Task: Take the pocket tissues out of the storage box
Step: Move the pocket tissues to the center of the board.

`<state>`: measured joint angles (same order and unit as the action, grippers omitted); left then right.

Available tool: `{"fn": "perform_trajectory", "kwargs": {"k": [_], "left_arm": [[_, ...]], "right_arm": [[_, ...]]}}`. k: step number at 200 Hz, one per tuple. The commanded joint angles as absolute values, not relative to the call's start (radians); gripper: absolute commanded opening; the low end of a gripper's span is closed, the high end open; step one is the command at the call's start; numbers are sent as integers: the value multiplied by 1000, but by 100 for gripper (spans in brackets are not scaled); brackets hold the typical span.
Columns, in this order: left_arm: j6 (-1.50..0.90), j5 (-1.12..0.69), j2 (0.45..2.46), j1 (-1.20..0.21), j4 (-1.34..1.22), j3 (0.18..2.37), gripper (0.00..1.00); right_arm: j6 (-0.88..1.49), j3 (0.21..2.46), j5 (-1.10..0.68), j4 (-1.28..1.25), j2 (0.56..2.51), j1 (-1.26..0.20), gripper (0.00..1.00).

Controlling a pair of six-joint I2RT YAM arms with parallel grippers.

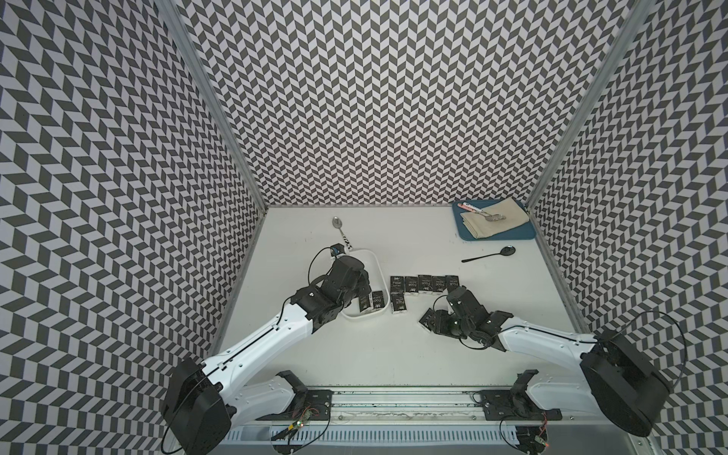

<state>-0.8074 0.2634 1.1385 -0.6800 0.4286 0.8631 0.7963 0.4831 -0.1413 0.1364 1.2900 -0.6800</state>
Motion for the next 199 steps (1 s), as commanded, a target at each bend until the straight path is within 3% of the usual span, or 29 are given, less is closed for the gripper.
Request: {"fn": "perform_trajectory", "kwargs": {"k": [1, 61, 138, 199], "left_arm": [[-796, 258, 1120, -672, 426, 855, 33], [-798, 258, 1124, -670, 428, 856, 33], [-795, 265, 1108, -664, 436, 847, 33], [-793, 267, 1086, -657, 448, 841, 33]], "right_arm": [[765, 531, -116, 120, 1301, -668, 43], [749, 537, -130, 103, 1329, -655, 42], [741, 532, -159, 51, 1376, -653, 24], [729, 591, -143, 42, 1445, -653, 22]]}}
